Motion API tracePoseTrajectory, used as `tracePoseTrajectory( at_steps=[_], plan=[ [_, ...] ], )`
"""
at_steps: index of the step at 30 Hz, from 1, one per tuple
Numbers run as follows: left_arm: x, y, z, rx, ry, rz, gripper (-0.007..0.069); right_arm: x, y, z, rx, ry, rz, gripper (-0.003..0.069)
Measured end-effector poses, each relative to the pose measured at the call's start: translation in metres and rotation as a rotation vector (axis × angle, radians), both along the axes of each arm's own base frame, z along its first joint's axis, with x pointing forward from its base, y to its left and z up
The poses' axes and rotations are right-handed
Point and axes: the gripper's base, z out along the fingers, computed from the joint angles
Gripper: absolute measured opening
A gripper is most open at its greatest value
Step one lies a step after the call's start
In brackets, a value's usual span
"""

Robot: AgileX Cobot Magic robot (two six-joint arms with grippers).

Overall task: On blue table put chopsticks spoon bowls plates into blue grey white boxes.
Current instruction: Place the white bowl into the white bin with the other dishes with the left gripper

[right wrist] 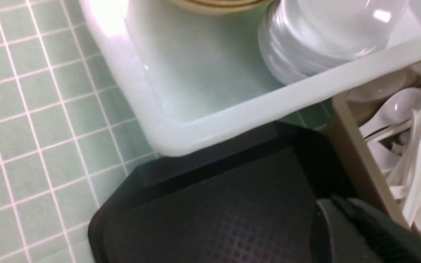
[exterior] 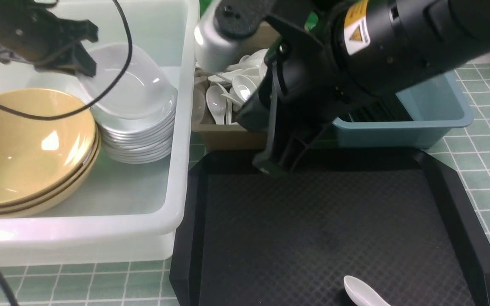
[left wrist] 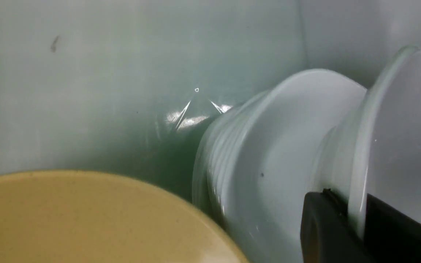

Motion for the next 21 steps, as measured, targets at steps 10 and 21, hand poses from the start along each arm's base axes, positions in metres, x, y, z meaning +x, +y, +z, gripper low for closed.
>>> tracePoseTrajectory(
  at_steps=[10,21],
  plan=[
    [0.015,0.004,-0.031,-0.004,0.036,-0.002,0.0051,0.0,0.0,0.001,-0.003,0.003,0.001,0.0059],
    [0.013,0.004,-0.029,0.045,0.057,-0.092,0.0438,-0.002,-0.005,-0.002,-0.065,0.02,-0.001,0.0066]
  ],
)
